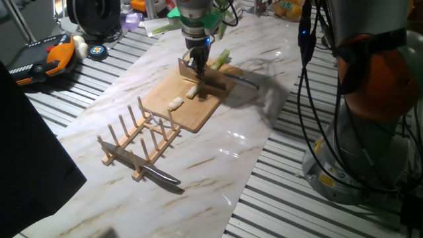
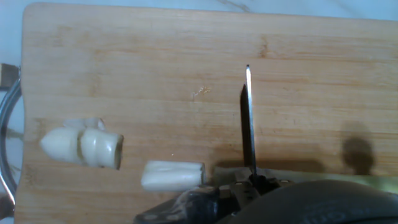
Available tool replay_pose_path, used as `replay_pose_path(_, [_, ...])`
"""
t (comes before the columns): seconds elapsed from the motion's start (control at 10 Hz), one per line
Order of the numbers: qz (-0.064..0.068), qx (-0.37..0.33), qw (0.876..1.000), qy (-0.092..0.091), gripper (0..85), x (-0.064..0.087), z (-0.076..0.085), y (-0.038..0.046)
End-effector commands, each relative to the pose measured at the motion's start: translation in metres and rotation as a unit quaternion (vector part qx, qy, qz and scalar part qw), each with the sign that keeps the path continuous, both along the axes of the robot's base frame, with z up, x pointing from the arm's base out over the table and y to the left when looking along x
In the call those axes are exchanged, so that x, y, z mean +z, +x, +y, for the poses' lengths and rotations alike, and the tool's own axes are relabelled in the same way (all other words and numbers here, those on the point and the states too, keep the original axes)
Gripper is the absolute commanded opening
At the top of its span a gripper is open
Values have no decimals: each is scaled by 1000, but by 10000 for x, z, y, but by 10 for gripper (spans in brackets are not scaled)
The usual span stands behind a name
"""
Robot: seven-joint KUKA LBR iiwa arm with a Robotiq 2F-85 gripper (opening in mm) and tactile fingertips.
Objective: Chop the scallions
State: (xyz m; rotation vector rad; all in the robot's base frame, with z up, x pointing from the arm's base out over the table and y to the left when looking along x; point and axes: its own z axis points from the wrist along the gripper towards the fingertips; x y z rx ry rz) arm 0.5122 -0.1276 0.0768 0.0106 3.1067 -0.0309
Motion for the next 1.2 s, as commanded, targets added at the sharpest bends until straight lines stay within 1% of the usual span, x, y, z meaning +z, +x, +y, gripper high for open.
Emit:
replay_pose_path(0.0, [0,0,1000,2,7,-11,27,7])
replay_pose_path(0.3, [-1,-3,1000,5,7,-30,139,34])
replay_pose_path(0.4, [1,-5,1000,6,7,-6,198,58])
replay_pose_path(0.5, [2,-8,1000,6,7,44,307,80])
replay_pose_path(0.6, [2,-13,1000,4,7,110,439,76])
replay_pose_path(0.7, [2,-17,1000,2,7,151,577,48])
replay_pose_path(0.8, [0,-22,1000,-1,7,146,755,-4])
replay_pose_path(0.9, [0,-25,1000,-1,7,122,836,-51])
replay_pose_path(1.0, [-3,-21,1000,-3,7,109,823,-70])
replay_pose_path(1.1, [-4,-16,1000,-4,7,127,744,-37])
